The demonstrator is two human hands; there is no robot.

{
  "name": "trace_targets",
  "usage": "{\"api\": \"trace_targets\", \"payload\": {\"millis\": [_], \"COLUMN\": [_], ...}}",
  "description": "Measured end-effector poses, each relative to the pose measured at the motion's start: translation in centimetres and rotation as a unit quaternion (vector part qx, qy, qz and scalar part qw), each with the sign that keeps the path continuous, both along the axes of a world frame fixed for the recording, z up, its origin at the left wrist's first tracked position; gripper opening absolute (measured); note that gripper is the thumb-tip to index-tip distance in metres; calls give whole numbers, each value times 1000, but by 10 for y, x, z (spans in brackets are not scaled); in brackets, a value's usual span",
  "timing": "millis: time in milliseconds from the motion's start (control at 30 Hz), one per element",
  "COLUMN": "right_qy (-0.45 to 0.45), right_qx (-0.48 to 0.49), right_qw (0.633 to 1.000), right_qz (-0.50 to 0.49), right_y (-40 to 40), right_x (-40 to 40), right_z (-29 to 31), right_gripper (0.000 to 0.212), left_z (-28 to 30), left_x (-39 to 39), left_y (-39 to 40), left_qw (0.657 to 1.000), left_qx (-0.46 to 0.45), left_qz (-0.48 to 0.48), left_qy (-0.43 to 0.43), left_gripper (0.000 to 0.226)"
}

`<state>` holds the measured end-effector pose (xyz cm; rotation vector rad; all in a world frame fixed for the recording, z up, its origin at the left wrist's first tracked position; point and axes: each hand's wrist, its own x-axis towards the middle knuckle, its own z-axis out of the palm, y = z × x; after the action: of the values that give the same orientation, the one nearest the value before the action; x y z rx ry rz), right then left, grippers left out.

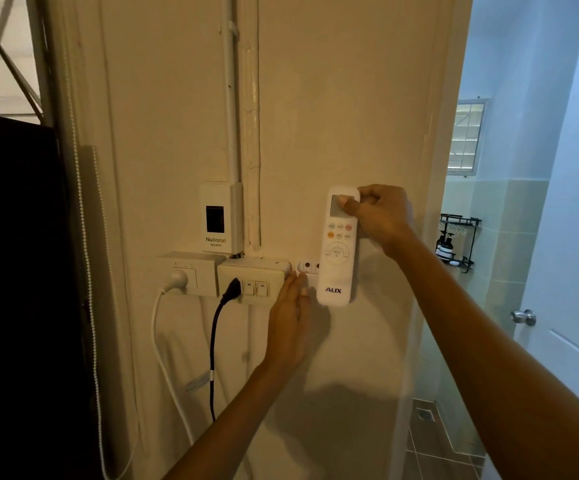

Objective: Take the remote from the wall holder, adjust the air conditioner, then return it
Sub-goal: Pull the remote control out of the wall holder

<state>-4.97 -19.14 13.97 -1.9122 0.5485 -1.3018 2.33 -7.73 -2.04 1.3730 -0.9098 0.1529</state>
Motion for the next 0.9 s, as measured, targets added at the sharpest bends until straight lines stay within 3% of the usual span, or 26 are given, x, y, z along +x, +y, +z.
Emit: {"api": "trace_targets", "payload": {"millis": [200, 400, 633, 900], "right_qy": [50, 76, 82, 81], "right_qx": [46, 73, 82, 79], "right_qw": [995, 987, 978, 969], "right_qz": [74, 125, 173, 218], "right_y": [14, 29, 48, 74], "right_x": [-8, -18, -35, -51], "right_z": [-17, -29, -35, -43], "right_gripper": [15, 15, 16, 16], "left_z": [32, 39, 27, 18], "left_x": [-9, -20, -30, -48], "left_y": [23, 45, 78, 110], "left_qw": [976, 944, 937, 946], "left_qx": [4, 20, 57, 45], "left_qz": [-170, -239, -285, -277], "left_qy": [137, 226, 195, 164], "left_gripper": [29, 33, 20, 33]}}
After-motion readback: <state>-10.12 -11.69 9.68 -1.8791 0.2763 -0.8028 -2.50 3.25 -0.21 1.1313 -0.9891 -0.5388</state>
